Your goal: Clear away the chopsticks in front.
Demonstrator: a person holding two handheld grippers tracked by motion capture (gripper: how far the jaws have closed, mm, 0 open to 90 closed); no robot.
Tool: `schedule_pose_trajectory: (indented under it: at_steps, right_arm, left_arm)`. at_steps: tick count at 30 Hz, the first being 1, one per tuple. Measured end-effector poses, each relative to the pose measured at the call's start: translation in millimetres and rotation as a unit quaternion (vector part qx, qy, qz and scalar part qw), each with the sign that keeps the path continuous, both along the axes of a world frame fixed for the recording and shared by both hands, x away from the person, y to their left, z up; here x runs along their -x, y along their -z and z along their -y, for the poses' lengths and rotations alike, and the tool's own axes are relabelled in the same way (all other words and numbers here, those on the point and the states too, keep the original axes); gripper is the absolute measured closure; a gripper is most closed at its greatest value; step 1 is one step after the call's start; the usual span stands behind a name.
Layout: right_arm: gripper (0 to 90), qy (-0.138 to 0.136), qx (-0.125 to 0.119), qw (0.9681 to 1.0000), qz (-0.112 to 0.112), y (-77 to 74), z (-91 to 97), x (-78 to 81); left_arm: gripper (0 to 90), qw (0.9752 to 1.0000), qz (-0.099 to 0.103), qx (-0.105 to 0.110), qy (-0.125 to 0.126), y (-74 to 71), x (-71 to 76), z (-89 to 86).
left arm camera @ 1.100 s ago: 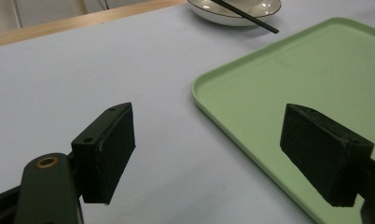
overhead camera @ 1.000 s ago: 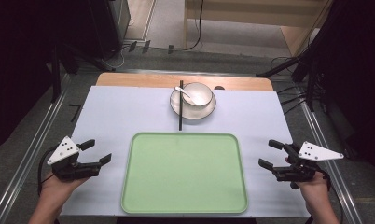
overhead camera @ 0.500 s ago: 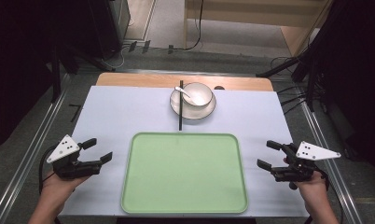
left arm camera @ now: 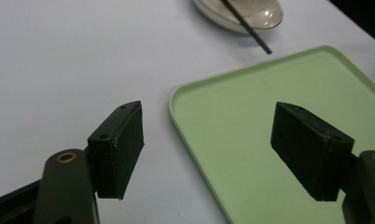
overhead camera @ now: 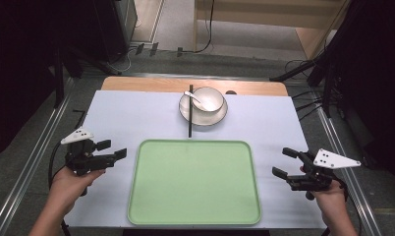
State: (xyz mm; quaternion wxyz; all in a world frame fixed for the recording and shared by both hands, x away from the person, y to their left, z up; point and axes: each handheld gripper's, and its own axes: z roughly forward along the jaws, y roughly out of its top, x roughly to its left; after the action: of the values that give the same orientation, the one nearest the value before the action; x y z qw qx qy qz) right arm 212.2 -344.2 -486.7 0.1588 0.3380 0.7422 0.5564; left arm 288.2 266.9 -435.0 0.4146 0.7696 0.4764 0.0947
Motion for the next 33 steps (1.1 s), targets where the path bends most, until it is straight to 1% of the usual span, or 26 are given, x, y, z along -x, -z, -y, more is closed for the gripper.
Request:
schedule_pose_trajectory:
  at_steps: [1, 2, 3, 5, 8, 9, 10, 11, 12, 13, 16, 17, 18, 22, 23, 25, 27, 28, 29, 31, 32, 33]
  right_arm:
    - [17.4, 0.0, 0.0, 1.0, 0.0, 0.0, 0.0, 0.0]
    - [17.4, 0.0, -0.001, 1.0, 0.001, -0.1, 0.1, 0.1]
    - [17.4, 0.001, -0.002, 1.0, 0.0, -0.3, 0.4, -0.2]
    - [17.4, 0.001, -0.001, 1.0, 0.0, -0.2, 0.3, -0.6]
    - [17.5, 0.0, -0.001, 1.0, -0.001, -0.1, -0.2, -0.8]
    - [17.5, 0.0, -0.001, 1.0, -0.001, -0.1, -0.2, -0.8]
    - [17.4, -0.001, -0.001, 1.0, -0.001, -0.4, -0.4, -0.7]
    - [17.5, -0.001, -0.001, 1.0, -0.001, -0.5, -0.4, -0.7]
    - [17.5, -0.001, -0.001, 1.0, -0.001, -0.5, -0.4, -0.7]
    - [17.5, -0.001, -0.002, 1.0, 0.0, -0.6, -0.2, -0.4]
    - [17.5, 0.0, -0.001, 1.0, 0.0, -0.6, 0.3, -0.3]
    - [17.5, 0.001, -0.001, 1.0, 0.0, -0.5, 0.4, -0.4]
    - [17.5, 0.002, 0.0, 1.0, -0.001, -0.3, 0.6, -0.6]
    - [17.5, -0.002, -0.004, 1.0, -0.001, -0.6, 0.2, -0.4]
    - [17.5, -0.003, -0.003, 1.0, -0.001, -0.8, -0.2, -0.5]
    - [17.5, -0.004, -0.002, 1.0, 0.0, -0.9, -0.6, -0.5]
    - [17.4, -0.004, -0.002, 1.0, -0.001, -0.9, -0.7, -0.4]
    - [17.4, -0.004, -0.002, 1.0, -0.001, -0.9, -0.7, -0.4]
    - [17.5, -0.003, -0.002, 1.0, -0.001, -1.0, -0.6, -0.4]
    - [17.5, -0.004, -0.002, 1.0, 0.0, -0.9, -0.7, -0.6]
    - [17.5, -0.004, 0.0, 1.0, -0.001, -0.9, -0.7, -0.5]
    - [17.5, -0.004, 0.0, 1.0, -0.001, -0.9, -0.8, -0.6]
  left_arm:
    - [26.3, 1.0, 0.0, 0.0, 0.0, 0.0, 0.0, 0.0]
    - [26.3, 0.9999, -0.011, 0.004, 0.0, -1.0, -3.2, 1.3]
    - [30.2, 0.9997, -0.016, 0.016, 0.006, -2.2, -6.8, 4.4]
    - [30.3, 0.9997, -0.016, 0.014, 0.009, -3.4, -9.5, 7.8]
    - [30.2, 0.9992, -0.028, 0.019, 0.019, -9.1, -19.4, 21.3]
    - [30.2, 0.9992, -0.028, 0.019, 0.019, -9.1, -19.4, 21.3]
    - [30.2, 0.9993, -0.03, 0.012, 0.022, -11.7, -23.6, 28.5]
    - [30.2, 0.9991, -0.033, 0.009, 0.026, -13.3, -26.0, 32.4]
    - [30.2, 0.9991, -0.033, 0.009, 0.026, -13.3, -26.0, 32.4]
    - [30.2, 0.9988, -0.038, 0.002, 0.03, -15.5, -31.1, 40.5]
    - [30.1, 0.9981, -0.042, -0.009, 0.044, -16.6, -38.3, 51.1]
    - [30.1, 0.9981, -0.042, -0.009, 0.044, -16.6, -38.3, 51.1]
    - [30.1, 0.9978, -0.045, -0.009, 0.048, -16.7, -41.2, 55.4]
    - [31.3, 0.9968, -0.057, -0.024, 0.051, -16.1, -53.5, 70.2]
    - [31.8, 0.9968, -0.057, -0.024, 0.051, -16.1, -53.5, 70.2]
    - [32.4, 0.9966, -0.059, -0.023, 0.054, -15.9, -58.0, 76.4]
    - [32.5, 0.9958, -0.064, -0.019, 0.063, -16.6, -64.8, 85.2]
    - [32.5, 0.9958, -0.064, -0.019, 0.063, -16.6, -64.8, 85.2]
    - [32.4, 0.9956, -0.065, -0.015, 0.066, -17.1, -68.4, 90.0]
    - [32.5, 0.9959, -0.063, -0.013, 0.064, -17.2, -70.4, 92.8]
    - [32.5, 0.9959, -0.065, -0.008, 0.063, -17.5, -74.8, 97.9]
    - [32.4, 0.9959, -0.065, -0.008, 0.063, -17.5, -77.1, 100.5]
